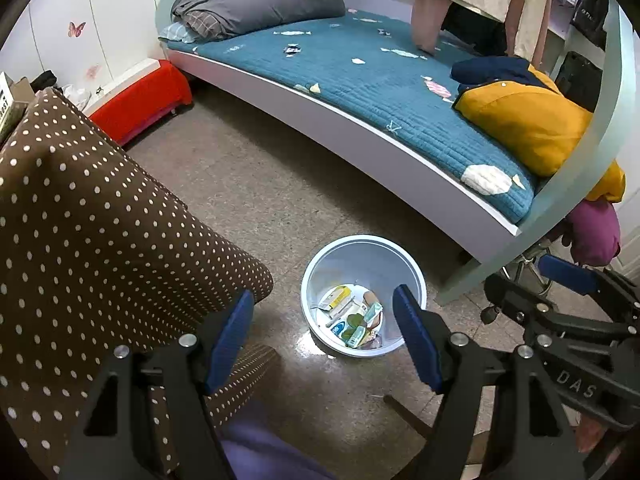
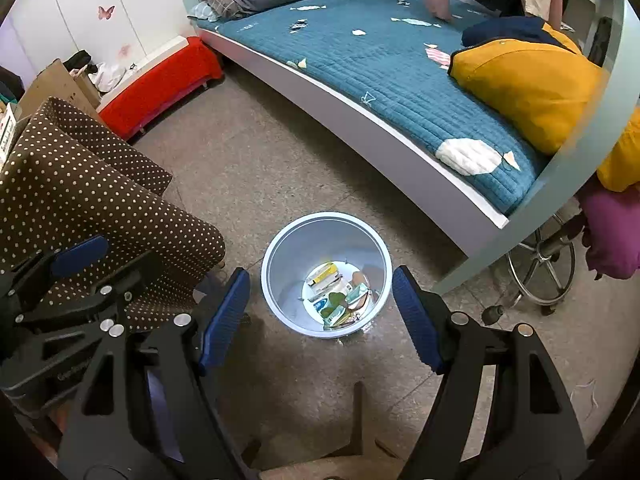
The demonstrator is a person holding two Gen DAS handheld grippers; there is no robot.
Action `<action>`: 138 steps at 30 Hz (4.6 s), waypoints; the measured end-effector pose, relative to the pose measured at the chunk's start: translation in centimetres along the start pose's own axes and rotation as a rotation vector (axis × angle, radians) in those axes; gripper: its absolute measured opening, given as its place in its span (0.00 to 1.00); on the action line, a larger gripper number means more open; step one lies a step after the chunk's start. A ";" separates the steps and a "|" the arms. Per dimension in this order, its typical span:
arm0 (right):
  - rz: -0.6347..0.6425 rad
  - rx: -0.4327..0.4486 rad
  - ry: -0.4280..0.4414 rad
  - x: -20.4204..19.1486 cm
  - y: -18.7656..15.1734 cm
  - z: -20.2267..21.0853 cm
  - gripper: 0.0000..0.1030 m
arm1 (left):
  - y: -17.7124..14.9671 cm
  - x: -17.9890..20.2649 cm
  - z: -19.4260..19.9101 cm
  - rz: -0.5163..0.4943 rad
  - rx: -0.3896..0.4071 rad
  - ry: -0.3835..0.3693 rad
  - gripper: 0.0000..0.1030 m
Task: Collect trash
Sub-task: 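Move both tools back from the wastebasket to the table, then grasp the orange lid with the right tool while the left tool grasps the white plastic bag, then carry the white plastic bag and orange lid to the wastebasket with both tools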
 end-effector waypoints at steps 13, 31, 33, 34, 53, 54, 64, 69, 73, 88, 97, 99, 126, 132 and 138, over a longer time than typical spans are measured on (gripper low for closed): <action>0.049 0.086 0.023 -2.2 -1.0 5.0 0.71 | -0.7 -1.7 4.8 0.016 0.086 -0.004 0.69; 0.169 0.232 0.103 -7.2 -1.2 11.7 0.71 | -1.7 -5.3 14.4 0.079 0.278 0.032 0.72; 0.187 0.243 0.117 -8.2 -1.3 12.1 0.71 | -2.0 -6.0 15.4 0.085 0.299 0.040 0.72; 0.195 0.247 0.120 -8.6 -1.3 12.3 0.71 | -2.1 -6.4 15.9 0.087 0.312 0.054 0.72; 0.377 0.226 0.242 -20.6 -1.3 11.5 0.71 | -6.5 -17.9 21.1 0.279 0.371 0.234 0.72; 0.385 0.222 0.251 -21.3 -1.4 11.3 0.71 | -6.8 -18.5 21.3 0.288 0.369 0.242 0.72; 0.504 0.134 0.340 -28.5 -2.1 8.6 0.71 | -9.9 -25.3 21.4 0.393 0.316 0.315 0.77; 0.565 0.088 0.382 -31.6 -2.7 6.5 0.70 | -11.7 -28.9 20.5 0.461 0.275 0.330 0.77; 0.619 0.048 0.426 -34.2 -3.3 4.9 0.63 | -12.9 -31.1 20.0 0.500 0.253 0.325 0.77; 0.654 0.028 0.446 -34.9 -3.2 3.5 0.29 | -10.8 -30.7 18.0 0.483 0.240 0.207 0.83; 0.632 0.032 0.440 -31.4 -2.6 4.8 0.29 | -8.1 -27.6 14.8 0.448 0.170 0.058 0.84; 0.631 0.027 0.439 -30.9 -2.8 4.8 0.29 | -8.0 -27.2 14.1 0.456 0.153 0.045 0.57; 0.473 0.167 0.343 -19.4 -0.6 10.6 0.29 | -4.8 -18.2 17.2 0.331 0.245 0.059 0.40; 0.401 0.198 0.298 -15.4 0.2 11.6 0.29 | -3.5 -13.6 16.6 0.250 0.240 -0.001 0.40; 0.326 0.210 0.249 -11.5 0.8 11.8 0.29 | -1.8 -8.9 15.4 0.156 0.219 -0.042 0.40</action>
Point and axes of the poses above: each gripper's, at about its wrist camera, not at the fingertips, and z roughly against the way its jaws point, x to its right, y to its top, the point moved 1 cm from there along -z, roughly the way its jaws point, and after that the axes turned 13 degrees about y, right-handed, at the moved point
